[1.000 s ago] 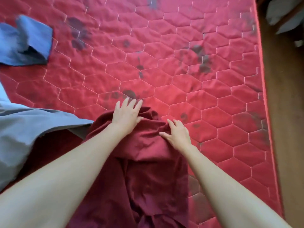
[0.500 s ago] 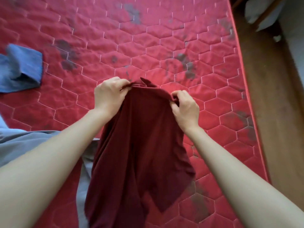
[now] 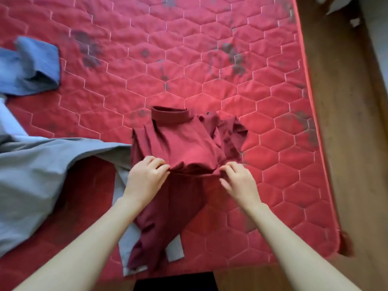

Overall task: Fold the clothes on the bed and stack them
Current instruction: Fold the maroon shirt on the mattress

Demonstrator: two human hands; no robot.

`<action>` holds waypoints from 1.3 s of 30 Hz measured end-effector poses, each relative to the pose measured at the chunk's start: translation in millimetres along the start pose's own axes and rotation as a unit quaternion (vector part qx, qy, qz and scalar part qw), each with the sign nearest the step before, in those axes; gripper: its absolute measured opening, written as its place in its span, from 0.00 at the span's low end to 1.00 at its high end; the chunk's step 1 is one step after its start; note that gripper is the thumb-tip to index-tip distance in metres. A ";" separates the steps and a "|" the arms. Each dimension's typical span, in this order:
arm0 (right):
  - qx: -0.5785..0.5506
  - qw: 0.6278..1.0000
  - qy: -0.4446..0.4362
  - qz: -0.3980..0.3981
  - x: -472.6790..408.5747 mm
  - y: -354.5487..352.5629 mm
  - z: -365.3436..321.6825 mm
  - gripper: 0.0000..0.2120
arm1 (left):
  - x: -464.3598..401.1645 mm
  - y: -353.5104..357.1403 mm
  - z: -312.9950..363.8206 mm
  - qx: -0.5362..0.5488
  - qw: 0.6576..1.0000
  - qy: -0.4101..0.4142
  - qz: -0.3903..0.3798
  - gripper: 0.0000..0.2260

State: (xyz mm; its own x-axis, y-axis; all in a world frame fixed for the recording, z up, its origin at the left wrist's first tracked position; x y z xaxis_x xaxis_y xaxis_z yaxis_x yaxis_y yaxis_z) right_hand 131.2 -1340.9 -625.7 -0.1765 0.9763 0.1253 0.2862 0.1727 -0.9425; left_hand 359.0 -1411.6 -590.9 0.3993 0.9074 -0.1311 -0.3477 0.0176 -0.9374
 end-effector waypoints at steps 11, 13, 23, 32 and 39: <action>-0.124 0.968 0.214 -0.034 67.5 88.6 10.4 0.32 | 22.1 77.1 17.5 -0.075 0.983 0.022 -0.164 0.20; -0.136 0.965 0.222 0.000 51.4 86.2 13.0 0.32 | -6.9 82.4 25.2 -0.076 0.985 0.036 -0.147 0.19; -0.091 0.987 0.126 0.037 -97.5 65.5 29.7 0.30 | -138.5 114.8 -29.7 -0.143 0.977 -0.098 -0.124 0.21; -0.027 0.985 0.168 0.029 -185.7 69.6 6.8 0.21 | -181.0 134.3 -70.7 -0.163 0.946 -0.171 -0.224 0.15; -0.083 0.959 0.265 0.052 -143.5 48.2 35.2 0.09 | -168.2 94.2 -104.4 -0.096 0.950 -0.241 -0.174 0.12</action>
State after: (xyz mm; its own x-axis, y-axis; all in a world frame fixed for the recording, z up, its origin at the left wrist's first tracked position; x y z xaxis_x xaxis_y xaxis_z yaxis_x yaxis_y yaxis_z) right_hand 137.2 -1477.3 -700.1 0.3514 0.9114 0.2144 0.4298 0.0464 -0.9017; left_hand 347.6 -1606.5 -690.9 0.0110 0.9481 0.3178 -0.0853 0.3175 -0.9444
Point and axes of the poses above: each hand's wrist, its own x-axis away from the middle knuckle, its own y-axis out of the palm, z = x × y, the point moved 8 cm from there along -x, towards the middle knuckle, and after that the axes turned 15 degrees about -y, right-handed, at the moved point
